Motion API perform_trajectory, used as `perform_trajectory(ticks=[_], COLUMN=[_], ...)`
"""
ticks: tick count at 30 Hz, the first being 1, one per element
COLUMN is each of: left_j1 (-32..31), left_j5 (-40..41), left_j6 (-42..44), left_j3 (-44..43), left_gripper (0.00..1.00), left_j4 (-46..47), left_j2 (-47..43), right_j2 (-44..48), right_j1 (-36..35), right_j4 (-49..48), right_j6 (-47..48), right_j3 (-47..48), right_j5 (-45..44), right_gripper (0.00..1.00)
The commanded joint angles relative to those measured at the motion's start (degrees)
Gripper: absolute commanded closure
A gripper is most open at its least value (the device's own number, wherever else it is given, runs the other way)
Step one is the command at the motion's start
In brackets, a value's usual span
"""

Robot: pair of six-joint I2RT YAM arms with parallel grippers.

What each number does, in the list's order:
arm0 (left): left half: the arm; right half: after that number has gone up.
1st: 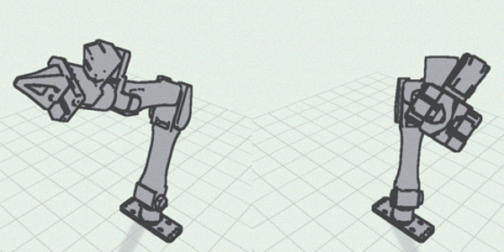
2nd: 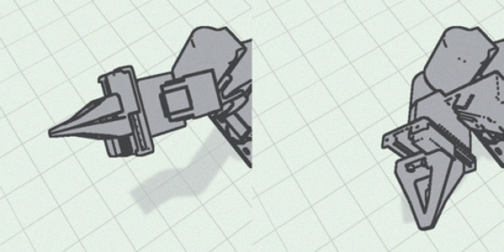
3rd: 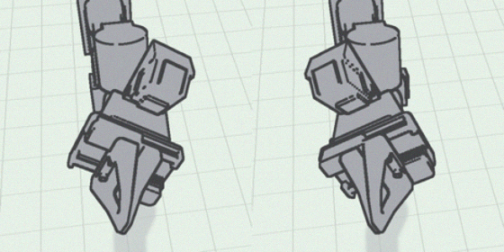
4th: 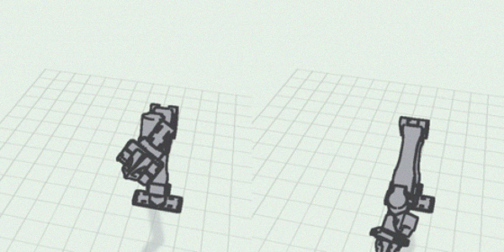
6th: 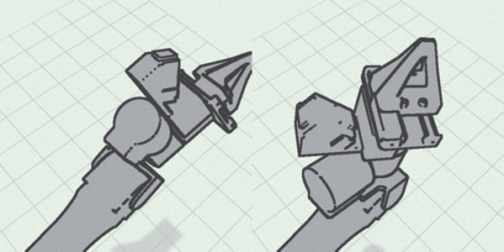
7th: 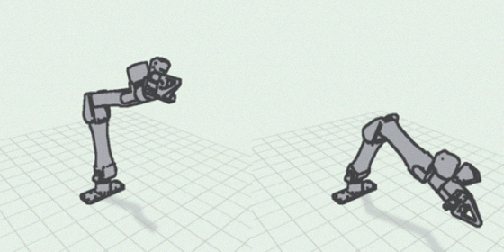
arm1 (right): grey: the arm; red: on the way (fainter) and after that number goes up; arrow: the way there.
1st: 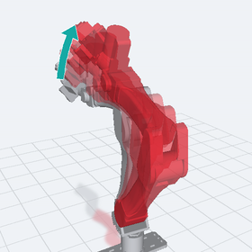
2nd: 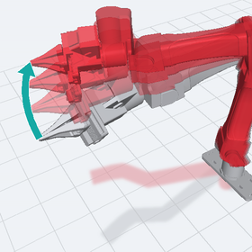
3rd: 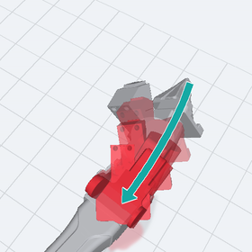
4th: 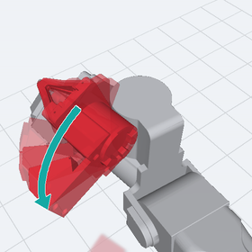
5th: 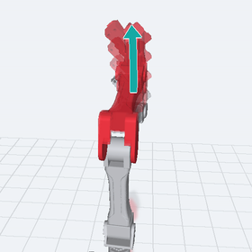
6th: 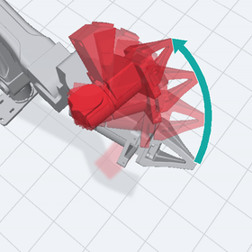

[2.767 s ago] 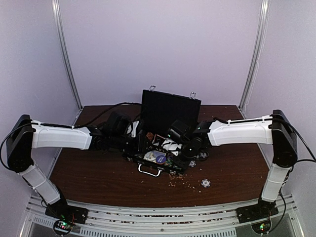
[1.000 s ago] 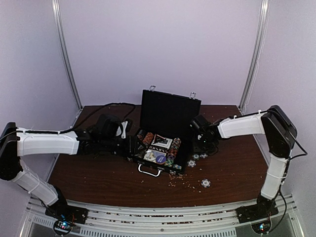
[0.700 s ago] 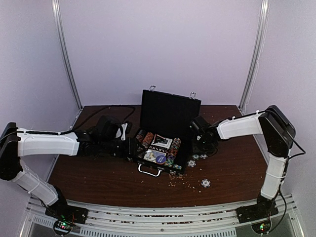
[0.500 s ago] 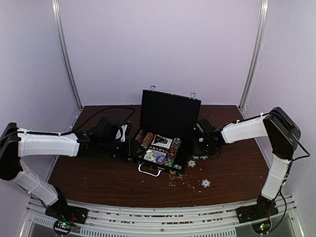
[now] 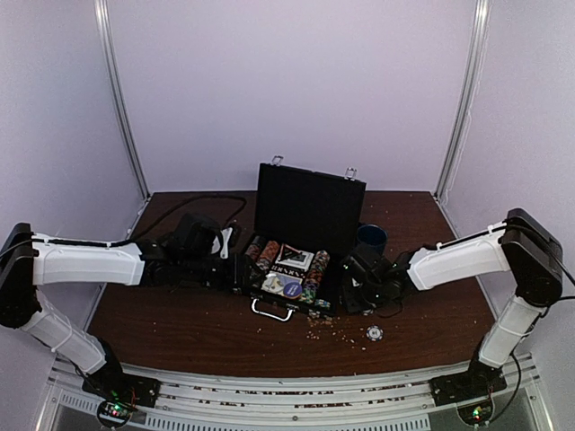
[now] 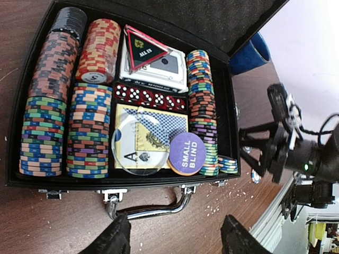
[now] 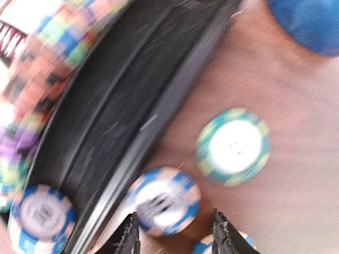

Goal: Pack up texas hold em set
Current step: Move the poker chip to the corner of the board.

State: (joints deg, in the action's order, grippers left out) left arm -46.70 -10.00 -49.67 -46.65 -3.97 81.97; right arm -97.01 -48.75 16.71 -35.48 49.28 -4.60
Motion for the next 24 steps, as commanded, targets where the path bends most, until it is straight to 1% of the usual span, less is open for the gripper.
perform_trajectory(ticks=[1,6,8,10,12,14,16,20,24], left_j1=[0.30,-1.55,-3.33,-6.31,-9.81,-13.38,-16.34,-20.36,-23.76], left_j5=[-0.73,1.75,3.40,6.98,10.48,13.63,15.24,15.28,16.03], left_j6=[0.00,-0.03,-0.07,-0.11,-0.28,-1.32,-1.99,-4.63,-5.49], left_j3=[1.31,1.92,1.68,0.87,0.03,-0.50,-0.63,-0.61,-1.30], left_gripper=[0.40,0.40,0.41,0.42,0.42,0.42,0.43,0.46,0.49], left_j4=[2.62,1.44,0.45,-0.76,-1.33,-1.05,0.07,3.31,6.10], left_j2=[-0.07,-1.86,-2.19,-2.21,-1.96,-1.34,-0.15,2.96,4.94], right_j2=[-1.82,3.62,5.85,8.24,11.40,14.84,17.42,19.88,18.54], right_j1=[-5.87,-10.23,-11.80,-12.84,-13.03,-12.89,-12.42,-10.10,-9.17], right_j4=[10.75,10.20,10.81,12.98,15.25,17.26,18.94,20.65,18.87], right_j6=[-4.47,-8.62,-9.37,-9.66,-10.37,-11.62,-13.06,-16.65,-19.65], right_j3=[-6.49,-10.52,-10.52,-9.21,-7.68,-6.33,-5.86,-6.31,-7.06], right_j5=[8.05,10.79,11.52,10.88,9.38,6.79,4.04,0.10,-2.81], right_gripper=[0.57,0.59,0.59,0.59,0.56,0.50,0.47,0.45,0.45])
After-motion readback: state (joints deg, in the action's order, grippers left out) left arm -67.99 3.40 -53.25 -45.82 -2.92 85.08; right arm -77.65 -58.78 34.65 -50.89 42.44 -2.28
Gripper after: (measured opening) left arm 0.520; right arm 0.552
